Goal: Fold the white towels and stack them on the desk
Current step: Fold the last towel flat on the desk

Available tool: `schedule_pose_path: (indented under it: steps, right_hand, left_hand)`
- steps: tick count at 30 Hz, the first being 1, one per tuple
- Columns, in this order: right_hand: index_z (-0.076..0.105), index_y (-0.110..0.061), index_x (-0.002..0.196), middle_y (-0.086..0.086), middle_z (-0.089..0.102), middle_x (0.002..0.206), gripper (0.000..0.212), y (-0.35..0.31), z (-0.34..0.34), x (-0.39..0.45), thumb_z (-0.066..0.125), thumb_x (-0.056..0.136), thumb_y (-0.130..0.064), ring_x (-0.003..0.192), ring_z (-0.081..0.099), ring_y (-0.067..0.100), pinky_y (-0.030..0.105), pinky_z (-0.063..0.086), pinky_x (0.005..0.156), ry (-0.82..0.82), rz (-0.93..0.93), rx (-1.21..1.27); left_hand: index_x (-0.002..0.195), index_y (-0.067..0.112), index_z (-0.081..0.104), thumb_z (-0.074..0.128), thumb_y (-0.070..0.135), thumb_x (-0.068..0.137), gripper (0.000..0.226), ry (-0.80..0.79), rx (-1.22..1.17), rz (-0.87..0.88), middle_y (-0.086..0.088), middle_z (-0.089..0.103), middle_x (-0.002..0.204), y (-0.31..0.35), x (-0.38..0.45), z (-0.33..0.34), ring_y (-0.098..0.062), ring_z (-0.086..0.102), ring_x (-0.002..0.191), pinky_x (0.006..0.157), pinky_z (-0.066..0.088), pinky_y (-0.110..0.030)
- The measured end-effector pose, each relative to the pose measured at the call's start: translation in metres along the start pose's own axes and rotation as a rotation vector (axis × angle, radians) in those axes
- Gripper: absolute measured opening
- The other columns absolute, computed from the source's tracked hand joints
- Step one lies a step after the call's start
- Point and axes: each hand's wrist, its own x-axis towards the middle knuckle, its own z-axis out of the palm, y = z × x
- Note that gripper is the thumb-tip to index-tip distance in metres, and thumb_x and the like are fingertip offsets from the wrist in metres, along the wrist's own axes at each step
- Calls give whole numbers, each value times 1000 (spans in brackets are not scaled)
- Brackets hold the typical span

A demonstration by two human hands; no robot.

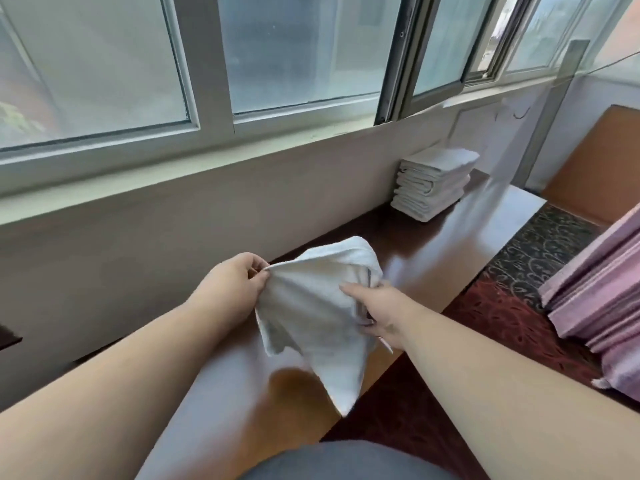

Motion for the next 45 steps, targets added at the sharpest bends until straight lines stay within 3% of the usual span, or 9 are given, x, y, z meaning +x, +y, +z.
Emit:
schedule_pose_path:
  steps: [8, 12, 15, 19, 24, 30, 37, 42, 45]
  right_hand:
    - [40, -23, 74, 9, 38, 77, 21, 4, -38, 135, 58, 81, -13, 73, 34, 21, 33, 32, 61, 62, -38, -527]
    - [59, -18, 111, 6, 61, 99, 28, 9, -47, 193, 63, 89, -35, 86, 59, 21, 30, 44, 70, -183, -4, -973]
    - [55, -22, 123, 3, 60, 122, 41, 5, -48, 230, 62, 90, -46, 108, 59, 21, 28, 42, 77, -407, 1, -1234]
    - [72, -16, 100, 4, 73, 94, 35, 2, -34, 261, 55, 95, -47, 82, 65, 20, 28, 48, 70, -733, -28, -1535]
    - [67, -15, 125, 9, 68, 122, 32, 31, -26, 269, 63, 94, -24, 111, 65, 28, 38, 53, 95, -976, -93, -1599]
    - [62, -29, 117, -1, 64, 113, 28, 22, -44, 305, 47, 97, -18, 100, 60, 22, 28, 48, 83, -738, -190, -1275]
    - [59, -26, 131, 1, 58, 135, 35, 8, -74, 365, 45, 99, -22, 120, 52, 19, 25, 37, 97, -590, -81, -865]
    - [64, -34, 124, -9, 65, 123, 62, 2, -85, 366, 47, 81, -75, 118, 55, 15, 37, 39, 108, -648, 244, -577]
    - [67, -23, 118, 0, 72, 119, 35, 12, -93, 364, 66, 91, -46, 112, 65, 18, 37, 49, 103, -662, 232, -418]
  left_hand:
    - [118, 34, 57, 46, 25, 100, 23, 39, 43, -280, 14, 62, 100, -67, 64, 69, -7, 58, 81, 62, 38, -22]
    - [145, 29, 40, 47, 24, 99, 47, -101, 86, -479, 2, 54, 132, -68, 84, 105, -18, 61, 93, 69, 49, -28]
    - [131, 27, 50, 54, 31, 97, 34, -148, 210, -550, 5, 57, 114, -50, 82, 143, -12, 58, 83, 63, 50, -28]
    - [89, 30, 61, 57, 59, 88, 29, -369, 255, -626, 8, 65, 81, -16, 94, 197, -10, 61, 72, 58, 49, -29]
    - [99, 18, 65, 54, 71, 81, 57, -654, 307, -779, 1, 68, 94, 10, 103, 275, -18, 63, 90, 77, 50, -31]
    - [86, 23, 58, 50, 32, 92, 14, -515, 199, -826, 2, 61, 87, 16, 120, 273, -17, 58, 80, 66, 44, -27]
    - [93, 9, 64, 50, 23, 92, 20, -8, -839, -1041, -3, 68, 72, 41, 166, 226, -16, 63, 64, 73, 52, -31]
    - [103, 13, 50, 49, 25, 94, 15, -135, -1014, -870, -7, 50, 89, 53, 212, 204, -15, 58, 64, 79, 40, -32]
    - [89, 20, 59, 58, 40, 96, 21, -184, -1066, -831, 7, 59, 72, 60, 235, 205, -9, 56, 61, 72, 41, -28]
